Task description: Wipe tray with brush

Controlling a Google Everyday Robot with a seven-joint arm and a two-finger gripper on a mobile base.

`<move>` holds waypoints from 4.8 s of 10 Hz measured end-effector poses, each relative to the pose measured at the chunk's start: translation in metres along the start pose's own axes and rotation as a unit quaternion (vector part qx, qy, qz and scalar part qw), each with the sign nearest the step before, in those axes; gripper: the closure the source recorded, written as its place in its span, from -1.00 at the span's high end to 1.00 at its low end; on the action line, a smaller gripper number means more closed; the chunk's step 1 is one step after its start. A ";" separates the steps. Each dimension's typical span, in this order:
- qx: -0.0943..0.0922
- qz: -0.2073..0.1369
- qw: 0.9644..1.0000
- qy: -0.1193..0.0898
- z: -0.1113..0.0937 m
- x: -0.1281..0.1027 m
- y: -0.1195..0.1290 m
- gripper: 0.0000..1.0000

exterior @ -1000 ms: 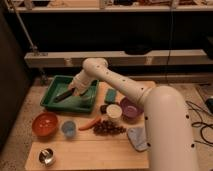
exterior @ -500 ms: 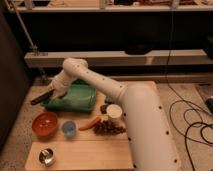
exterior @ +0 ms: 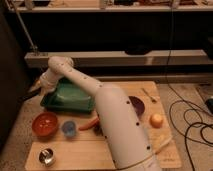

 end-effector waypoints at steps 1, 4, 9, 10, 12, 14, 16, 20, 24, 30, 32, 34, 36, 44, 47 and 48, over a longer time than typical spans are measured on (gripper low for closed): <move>0.002 0.007 1.000 0.007 0.000 0.009 -0.001 -1.00; 0.010 0.033 0.999 0.036 -0.019 0.057 0.013 -1.00; 0.022 0.071 0.993 0.096 -0.093 0.154 0.071 -1.00; 0.024 0.078 0.991 0.106 -0.110 0.168 0.082 -1.00; 0.022 0.087 0.989 0.116 -0.142 0.186 0.108 -1.00; 0.018 0.084 0.990 0.111 -0.156 0.178 0.127 -1.00; 0.015 0.079 0.992 0.101 -0.164 0.160 0.144 -1.00; -0.002 0.049 0.997 0.060 -0.134 0.086 0.140 -1.00; -0.021 0.014 1.000 0.017 -0.069 0.010 0.112 -1.00; 0.003 -0.017 0.999 0.034 -0.011 0.034 0.030 -1.00; 0.006 0.001 0.998 0.056 -0.018 0.068 0.029 -1.00; 0.008 0.014 0.997 0.069 -0.034 0.092 0.040 -1.00; 0.010 0.035 0.995 0.088 -0.069 0.126 0.067 -1.00; 0.012 0.053 0.998 0.034 -0.118 0.056 0.156 -1.00; 0.010 0.046 0.999 0.002 -0.102 0.004 0.178 -1.00; 0.012 0.041 0.999 -0.001 -0.096 -0.007 0.178 -1.00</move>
